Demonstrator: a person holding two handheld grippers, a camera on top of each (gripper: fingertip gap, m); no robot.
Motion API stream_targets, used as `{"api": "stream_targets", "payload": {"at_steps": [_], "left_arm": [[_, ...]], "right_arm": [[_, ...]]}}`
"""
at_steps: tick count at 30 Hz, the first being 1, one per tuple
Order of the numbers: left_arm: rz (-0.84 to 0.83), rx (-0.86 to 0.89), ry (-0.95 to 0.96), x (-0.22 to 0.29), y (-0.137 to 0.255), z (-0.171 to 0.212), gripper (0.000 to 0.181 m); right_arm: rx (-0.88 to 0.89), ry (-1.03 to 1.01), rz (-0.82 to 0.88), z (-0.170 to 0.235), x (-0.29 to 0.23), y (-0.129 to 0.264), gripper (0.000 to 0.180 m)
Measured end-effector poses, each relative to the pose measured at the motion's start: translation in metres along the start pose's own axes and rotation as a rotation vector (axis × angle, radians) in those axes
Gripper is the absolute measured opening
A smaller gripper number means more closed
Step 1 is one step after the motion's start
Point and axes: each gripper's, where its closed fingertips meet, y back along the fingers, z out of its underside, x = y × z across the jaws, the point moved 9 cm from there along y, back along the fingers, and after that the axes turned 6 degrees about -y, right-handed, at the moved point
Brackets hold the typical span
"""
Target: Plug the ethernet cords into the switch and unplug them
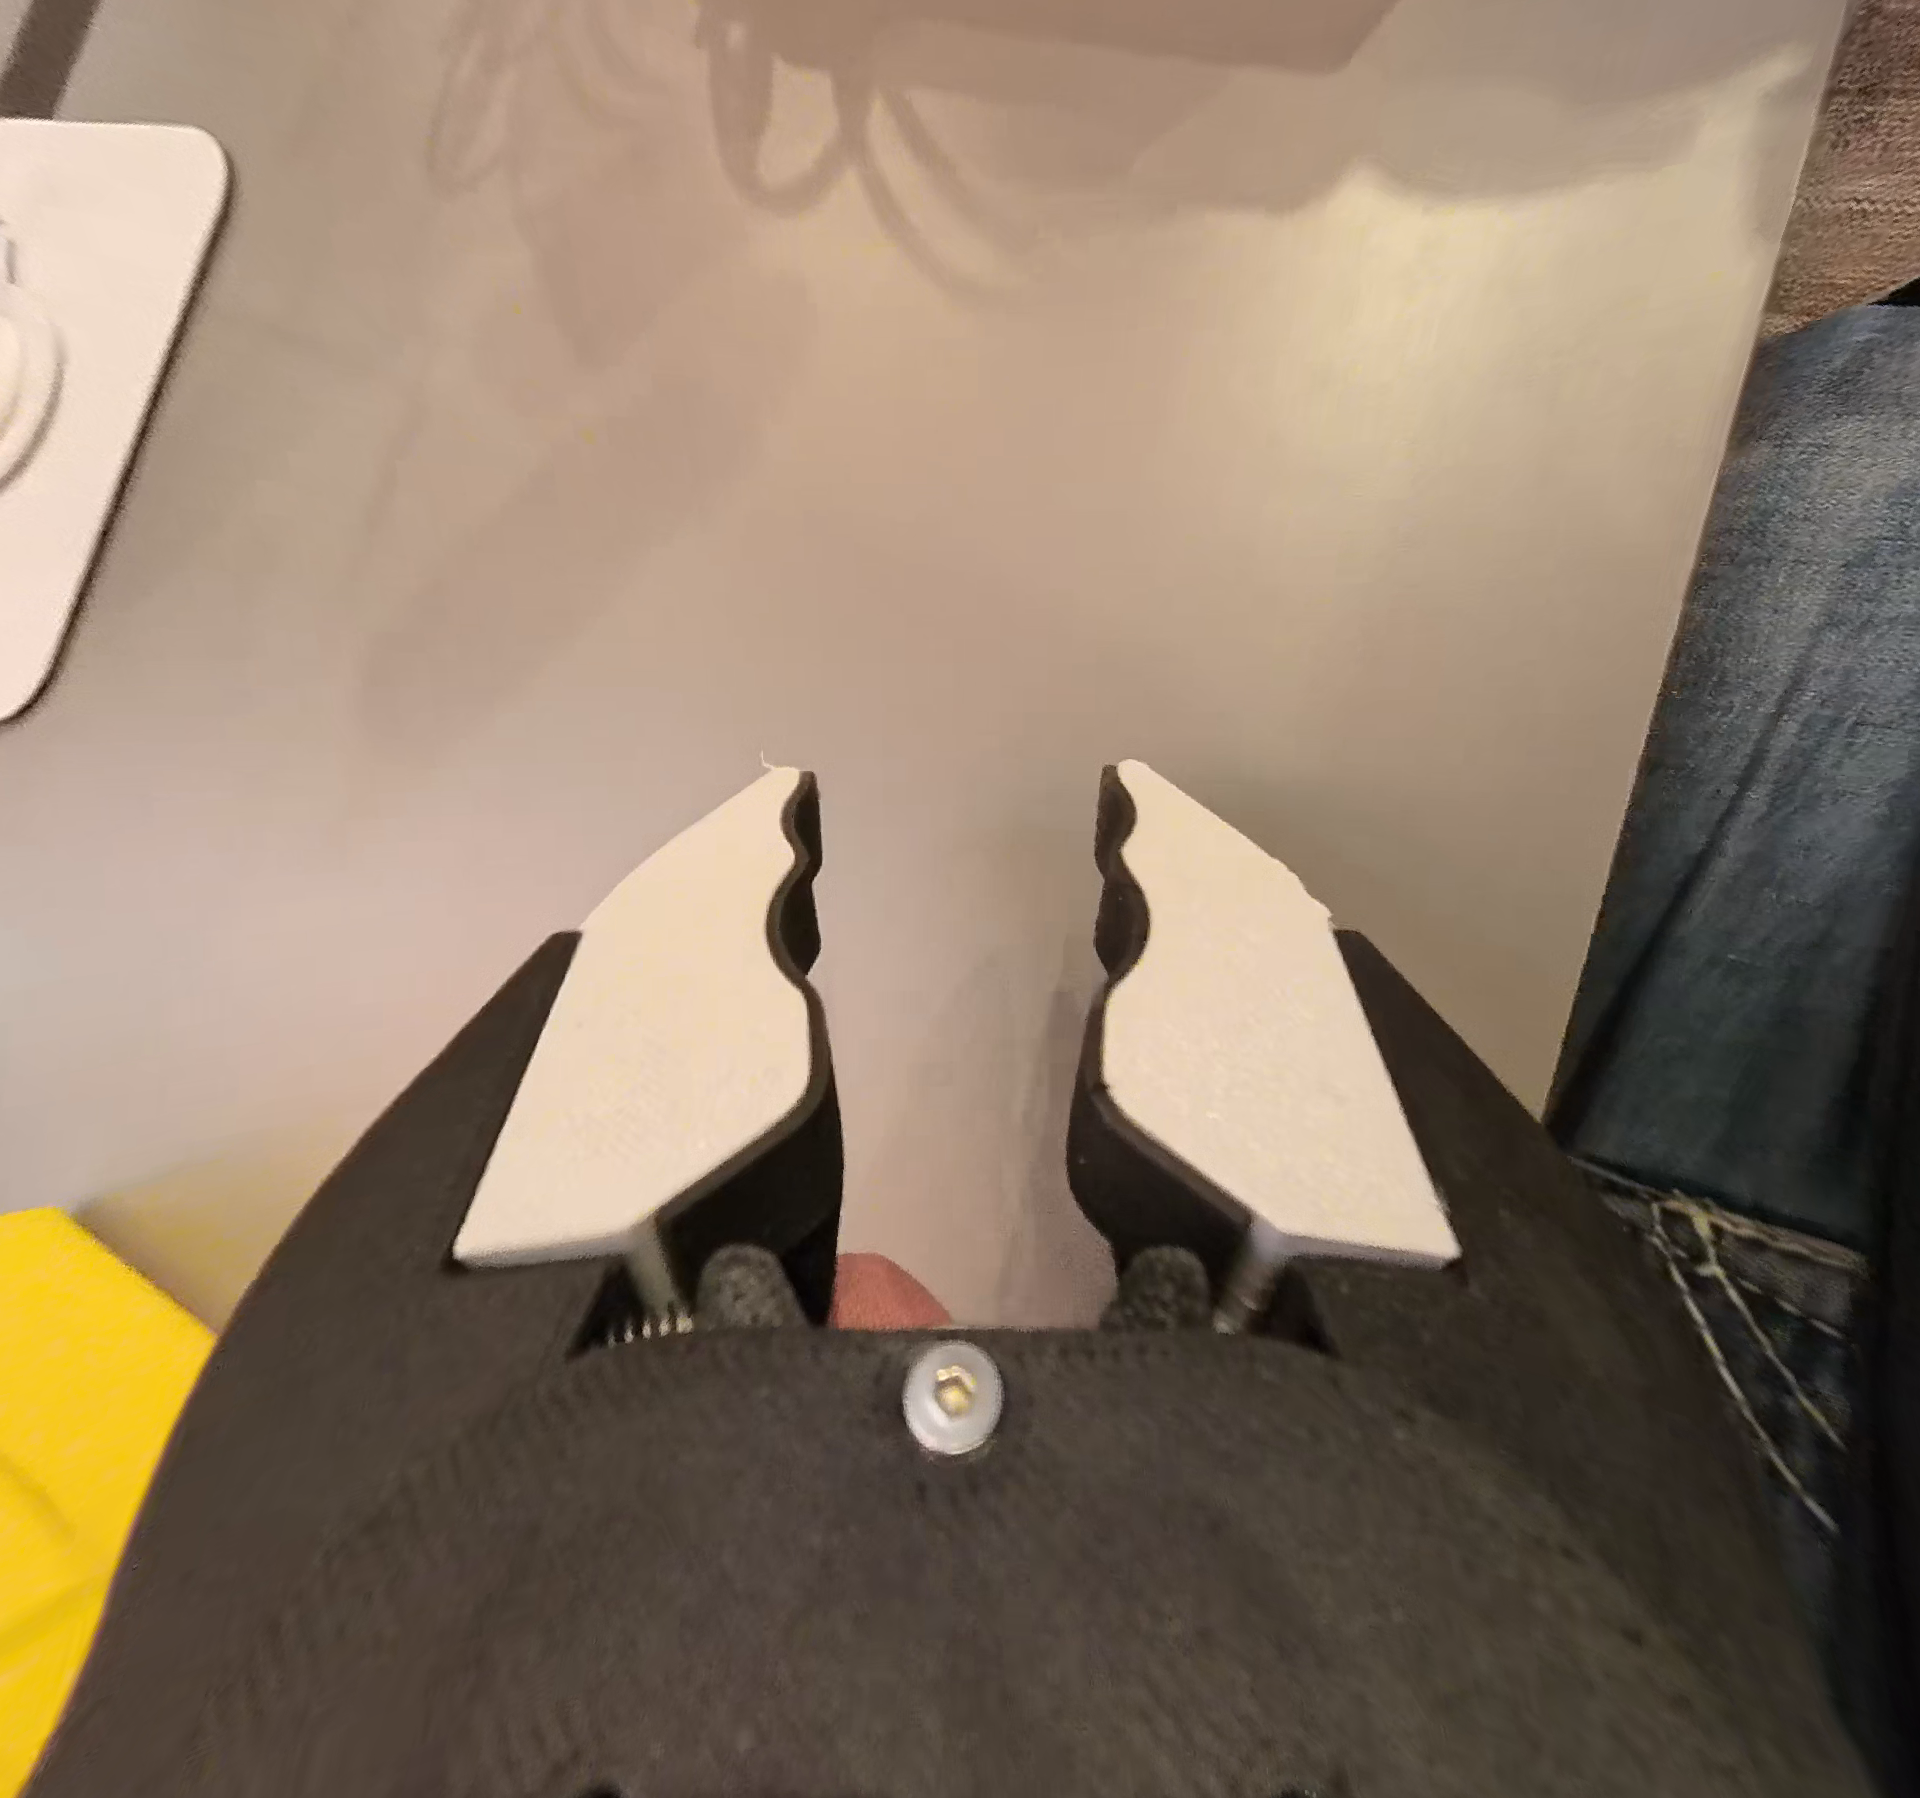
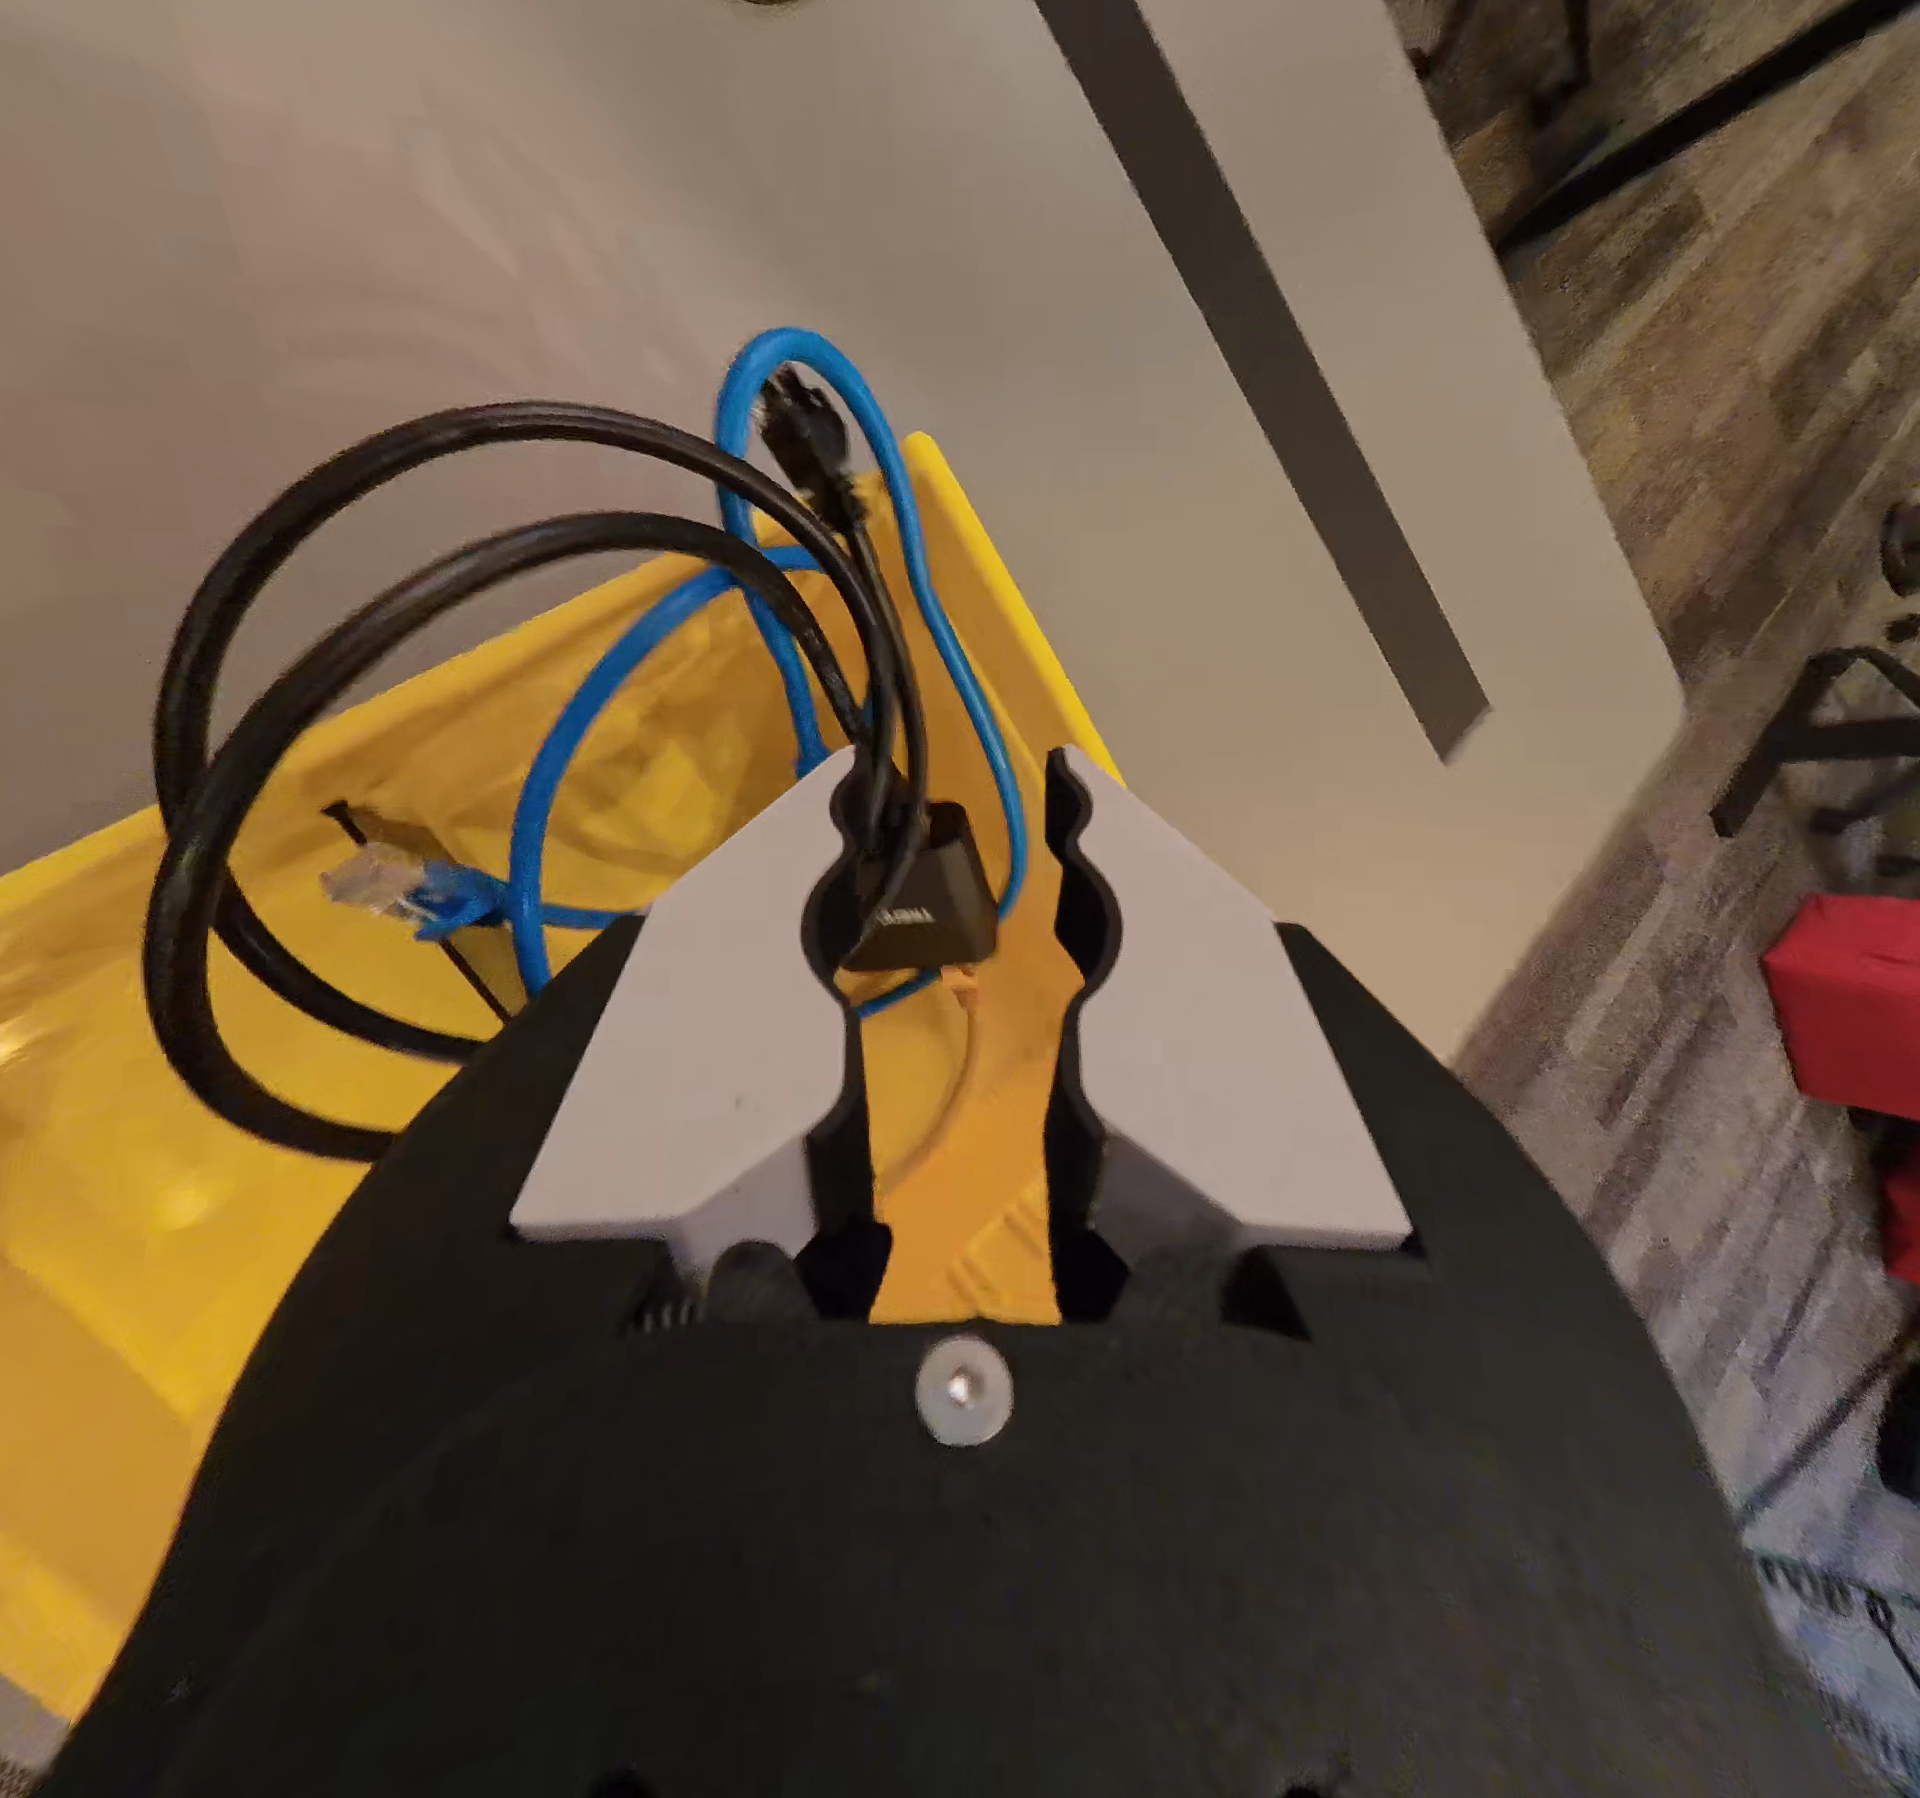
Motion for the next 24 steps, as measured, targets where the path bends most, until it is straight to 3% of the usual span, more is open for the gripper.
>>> {"api": "stream_targets", "payload": {"at_steps": [4, 6, 9, 16, 17, 20, 24], "left_arm": [[-0.091, 0.033, 0.0, -0.009, 0.037, -0.002, 0.052], [-0.186, 0.047, 0.006, -0.02, 0.065, 0.0, 0.053], [-0.386, 0.039, 0.073, -0.049, 0.113, 0.013, 0.067], [-0.789, -0.147, 0.392, -0.107, 0.226, 0.112, 0.08], [-0.797, -0.189, 0.466, -0.11, 0.235, 0.131, 0.083], [-0.688, -0.235, 0.779, -0.113, 0.248, 0.184, 0.1], [-0.622, -0.251, 0.869, -0.111, 0.238, 0.218, 0.102]], "right_arm": [[0.039, -0.118, 0.111, 0.024, 0.01, 0.04, 0.034], [0.035, -0.191, 0.16, 0.047, 0.012, 0.059, 0.044], [-0.02, -0.303, 0.181, 0.087, 0.006, 0.078, 0.052], [-0.149, -0.473, 0.157, 0.169, -0.023, 0.085, 0.067], [-0.153, -0.502, 0.146, 0.176, -0.025, 0.084, 0.073], [-0.09, -0.598, 0.07, 0.186, -0.028, 0.086, 0.072], [-0.031, -0.612, 0.01, 0.177, -0.033, 0.09, 0.066]]}}
